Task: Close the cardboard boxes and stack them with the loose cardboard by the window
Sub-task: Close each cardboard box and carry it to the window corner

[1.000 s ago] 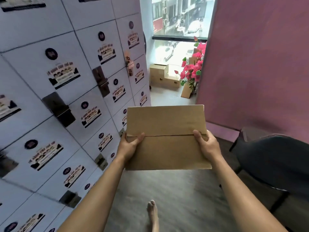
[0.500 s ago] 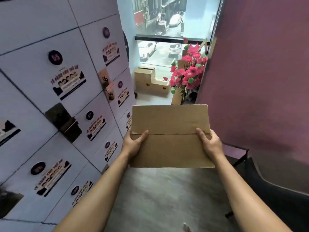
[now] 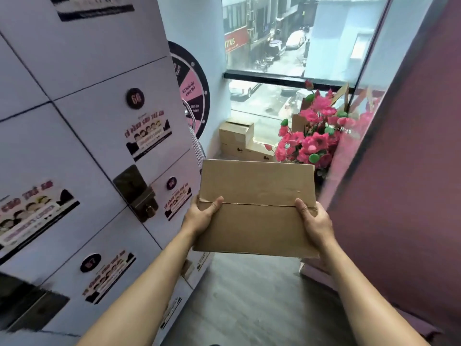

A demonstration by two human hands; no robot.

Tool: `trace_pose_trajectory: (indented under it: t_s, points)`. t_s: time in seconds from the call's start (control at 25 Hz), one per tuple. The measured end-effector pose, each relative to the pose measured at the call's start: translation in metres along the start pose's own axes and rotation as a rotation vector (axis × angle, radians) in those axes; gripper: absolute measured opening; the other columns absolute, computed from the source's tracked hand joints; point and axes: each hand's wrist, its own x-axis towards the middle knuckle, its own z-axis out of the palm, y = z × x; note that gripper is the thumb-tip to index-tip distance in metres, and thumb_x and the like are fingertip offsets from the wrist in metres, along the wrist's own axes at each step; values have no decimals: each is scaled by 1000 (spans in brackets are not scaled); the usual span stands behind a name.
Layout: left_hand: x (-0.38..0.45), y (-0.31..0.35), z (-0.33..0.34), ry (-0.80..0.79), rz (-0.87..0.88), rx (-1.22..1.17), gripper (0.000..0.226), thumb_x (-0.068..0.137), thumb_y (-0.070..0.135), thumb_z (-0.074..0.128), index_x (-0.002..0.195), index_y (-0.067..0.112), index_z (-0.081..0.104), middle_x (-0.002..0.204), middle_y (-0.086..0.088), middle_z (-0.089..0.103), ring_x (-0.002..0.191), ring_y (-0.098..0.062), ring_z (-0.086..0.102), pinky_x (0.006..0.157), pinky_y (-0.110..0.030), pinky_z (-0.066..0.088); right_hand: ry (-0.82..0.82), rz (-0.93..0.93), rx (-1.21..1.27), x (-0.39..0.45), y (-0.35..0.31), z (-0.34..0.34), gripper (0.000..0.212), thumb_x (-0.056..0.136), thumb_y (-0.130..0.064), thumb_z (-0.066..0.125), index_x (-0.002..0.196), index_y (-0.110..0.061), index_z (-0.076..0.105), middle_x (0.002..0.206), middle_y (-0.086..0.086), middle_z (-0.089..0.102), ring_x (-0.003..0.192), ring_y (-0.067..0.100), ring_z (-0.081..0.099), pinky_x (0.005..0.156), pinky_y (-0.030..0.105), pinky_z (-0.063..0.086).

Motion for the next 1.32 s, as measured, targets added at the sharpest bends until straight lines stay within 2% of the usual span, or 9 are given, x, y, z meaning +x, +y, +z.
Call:
trace_pose_trajectory:
  t_s: [0.2,0.32,0.48,0.68,0.84,0.92,1.04,1.12,1.32]
  points:
    - [117,25,27,46,3,-43,64,75,60,79,128,36,54,112,13,66,104,-15,65,91,-35,53,-51,12,-20,129,-21,28,78,64,-90,57,117,-33,63,103,-9,72,102,20,67,94,46,53]
    - [202,39,48,17,-20,-61,61,76,58,80,126,38,53,112,12,67,103,-16,66,94,-40,54,-24,42,-25,205,-28,49,71,67,-87,58,116,-35,63,104,-10,72,102,20,67,95,46,53]
    - [315,73,72,-43,-23,-69,50,77,55,80,115,37,54,112,12,67,98,-5,64,88,-32,52,19,82,-27,304,-49,71,56,76,-76,62,114,-35,65,102,-14,71,100,16,66,96,45,52]
    - [450,131,117,-100,7,-16,71,77,55,80,135,25,53,119,7,66,106,-15,64,102,-39,50,116,77,2,434,-79,82,56,82,-67,65,125,-31,61,92,-21,63,96,15,59,89,34,46]
    - [552,165,153,-99,-48,32,92,65,72,77,142,33,45,122,7,63,110,-18,62,101,-43,50,111,63,2,544,-95,92,43,79,-73,63,105,-39,59,88,-27,60,85,4,59,73,25,39]
    - [602,179,172,-91,-58,-3,98,57,75,77,140,29,48,126,4,65,111,-20,64,102,-46,50,81,58,-20,606,-105,99,47,76,-77,61,106,-41,54,89,-26,59,81,0,55,74,25,39]
    - [667,206,190,-34,-89,20,94,64,72,78,140,23,49,128,-2,64,114,-24,63,103,-48,49,13,79,-35,691,-120,110,70,76,-79,59,122,-25,61,111,-8,67,108,20,62,94,38,48]
    - [711,225,199,-5,-96,31,93,65,73,78,139,23,50,126,-1,64,113,-23,63,103,-46,49,-26,67,-24,744,-132,119,82,73,-83,58,131,-24,59,116,-4,68,112,22,62,99,41,49]
    - [811,251,214,37,-90,0,74,78,60,77,136,22,52,123,-1,67,112,-23,64,103,-46,50,-34,60,-66,856,-156,154,86,58,-95,48,116,-34,63,100,-14,69,98,15,63,81,31,44]
